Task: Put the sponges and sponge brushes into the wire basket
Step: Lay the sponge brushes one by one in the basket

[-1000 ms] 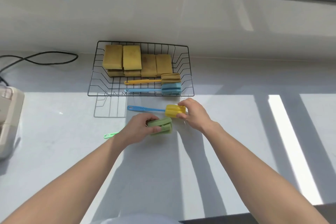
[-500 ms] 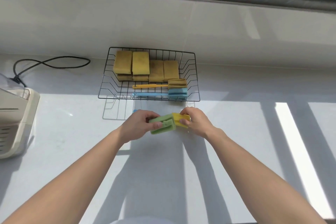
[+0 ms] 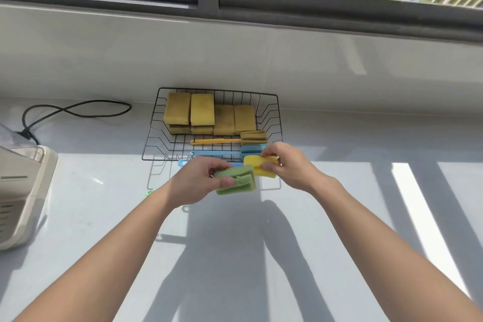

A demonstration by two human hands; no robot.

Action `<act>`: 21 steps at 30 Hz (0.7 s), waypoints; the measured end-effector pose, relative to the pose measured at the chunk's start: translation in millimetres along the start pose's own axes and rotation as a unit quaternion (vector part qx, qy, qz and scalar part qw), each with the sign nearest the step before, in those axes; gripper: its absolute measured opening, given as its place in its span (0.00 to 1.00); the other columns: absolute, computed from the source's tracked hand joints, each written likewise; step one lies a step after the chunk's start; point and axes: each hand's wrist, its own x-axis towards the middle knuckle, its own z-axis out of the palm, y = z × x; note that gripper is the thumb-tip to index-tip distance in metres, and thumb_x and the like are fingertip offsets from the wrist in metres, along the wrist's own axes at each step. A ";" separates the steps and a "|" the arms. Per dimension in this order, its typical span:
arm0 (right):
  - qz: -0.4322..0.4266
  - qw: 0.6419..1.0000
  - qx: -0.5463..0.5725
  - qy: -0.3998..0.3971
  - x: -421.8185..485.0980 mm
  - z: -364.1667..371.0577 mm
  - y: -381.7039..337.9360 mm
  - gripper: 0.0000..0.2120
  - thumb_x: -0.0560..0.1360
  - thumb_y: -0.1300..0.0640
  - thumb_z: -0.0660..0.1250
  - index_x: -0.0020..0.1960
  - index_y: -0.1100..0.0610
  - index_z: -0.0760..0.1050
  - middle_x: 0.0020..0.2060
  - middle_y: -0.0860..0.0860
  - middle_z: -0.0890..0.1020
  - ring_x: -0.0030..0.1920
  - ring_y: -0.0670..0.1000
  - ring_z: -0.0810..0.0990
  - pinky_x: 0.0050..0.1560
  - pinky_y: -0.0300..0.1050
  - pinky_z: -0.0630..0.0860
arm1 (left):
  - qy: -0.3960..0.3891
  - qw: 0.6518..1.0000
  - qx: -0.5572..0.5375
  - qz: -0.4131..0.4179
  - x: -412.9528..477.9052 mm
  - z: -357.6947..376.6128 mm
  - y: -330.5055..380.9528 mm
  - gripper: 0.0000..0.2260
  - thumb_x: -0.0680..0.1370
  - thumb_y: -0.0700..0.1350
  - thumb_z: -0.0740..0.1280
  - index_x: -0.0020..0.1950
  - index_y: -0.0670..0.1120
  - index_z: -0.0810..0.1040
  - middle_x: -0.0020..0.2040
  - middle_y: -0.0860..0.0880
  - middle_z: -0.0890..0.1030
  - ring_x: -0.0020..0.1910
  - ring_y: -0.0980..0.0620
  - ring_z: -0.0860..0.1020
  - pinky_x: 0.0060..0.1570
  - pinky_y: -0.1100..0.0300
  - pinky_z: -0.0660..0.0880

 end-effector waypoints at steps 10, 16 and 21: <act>-0.001 0.997 -0.052 0.053 77.4 -33.7 -1.0 0.11 0.77 0.57 0.71 0.58 0.57 0.79 0.54 0.54 0.80 0.55 0.54 0.75 0.52 0.44 0.68 | -0.006 0.999 0.043 0.014 29.2 -9.1 23.6 0.11 0.74 0.49 0.75 0.56 0.52 0.84 0.49 0.51 0.83 0.47 0.51 0.81 0.49 0.53 0.77; 0.042 0.997 -0.062 0.029 110.7 -18.6 14.5 0.11 0.76 0.57 0.72 0.58 0.56 0.78 0.56 0.54 0.79 0.56 0.54 0.75 0.52 0.43 0.67 | 0.022 0.998 0.064 0.006 53.8 -6.3 24.0 0.11 0.74 0.50 0.76 0.55 0.53 0.84 0.50 0.54 0.83 0.48 0.52 0.80 0.51 0.50 0.79; 0.059 0.995 -0.076 -0.003 119.5 -9.8 31.4 0.12 0.71 0.58 0.76 0.53 0.57 0.80 0.49 0.52 0.76 0.53 0.56 0.75 0.50 0.44 0.68 | 0.043 0.993 0.109 0.008 77.8 -2.4 18.4 0.13 0.74 0.52 0.75 0.58 0.55 0.83 0.51 0.56 0.79 0.45 0.56 0.76 0.46 0.58 0.75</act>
